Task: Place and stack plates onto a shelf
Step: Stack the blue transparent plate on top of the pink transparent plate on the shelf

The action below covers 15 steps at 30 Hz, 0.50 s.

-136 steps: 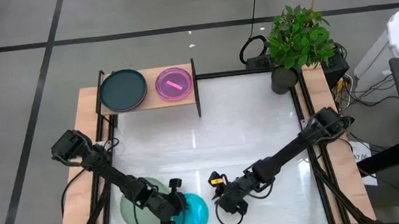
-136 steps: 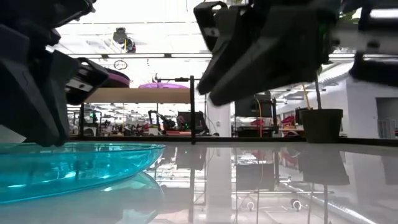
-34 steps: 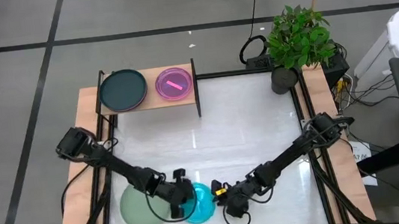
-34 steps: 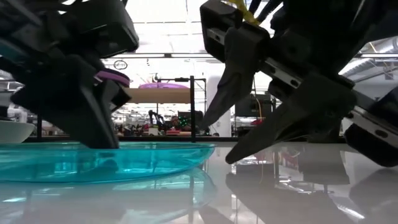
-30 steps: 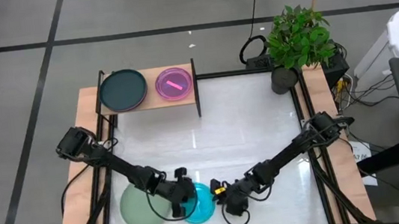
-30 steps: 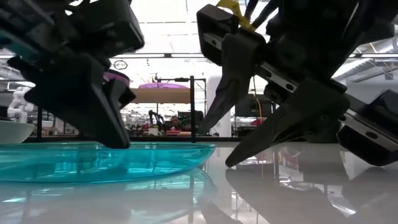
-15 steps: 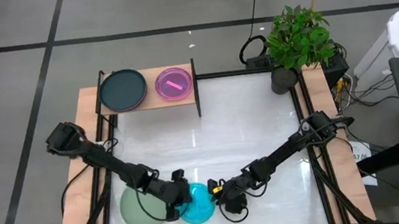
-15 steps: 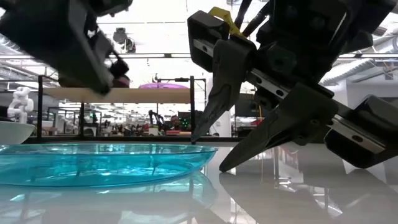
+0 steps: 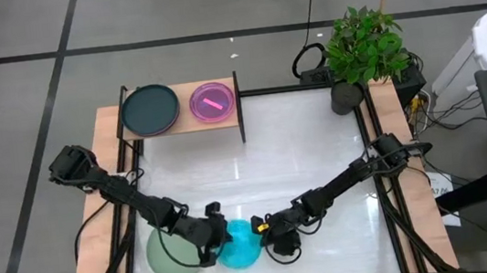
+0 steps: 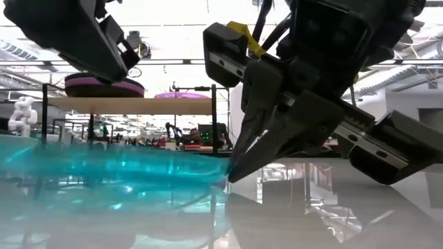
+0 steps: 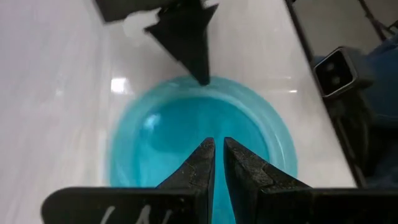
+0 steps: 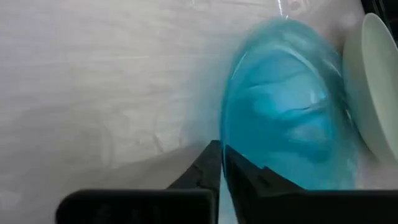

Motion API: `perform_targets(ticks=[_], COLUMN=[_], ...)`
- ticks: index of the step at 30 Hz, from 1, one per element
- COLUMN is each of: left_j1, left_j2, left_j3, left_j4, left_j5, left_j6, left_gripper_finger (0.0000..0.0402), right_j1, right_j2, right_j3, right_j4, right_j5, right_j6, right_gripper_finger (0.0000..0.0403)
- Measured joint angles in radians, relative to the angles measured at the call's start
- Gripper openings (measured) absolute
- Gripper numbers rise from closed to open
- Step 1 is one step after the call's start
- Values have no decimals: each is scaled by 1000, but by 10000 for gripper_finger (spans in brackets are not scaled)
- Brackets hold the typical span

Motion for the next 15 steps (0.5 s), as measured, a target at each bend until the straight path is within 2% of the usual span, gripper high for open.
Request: perform_targets(ticks=[10, 15], left_j1=[-9, -26], left_j2=[0, 0], left_j3=[0, 0], left_j4=[-27, -28], left_j5=[-2, -3], left_j6=[-24, -21], left_gripper_finger=[37, 37], right_j1=[2, 20], right_j2=[-8, -25], right_j3=[-1, -2], right_j4=[0, -7], right_j5=[13, 114], right_j6=[18, 22], right_gripper_finger=[1, 0])
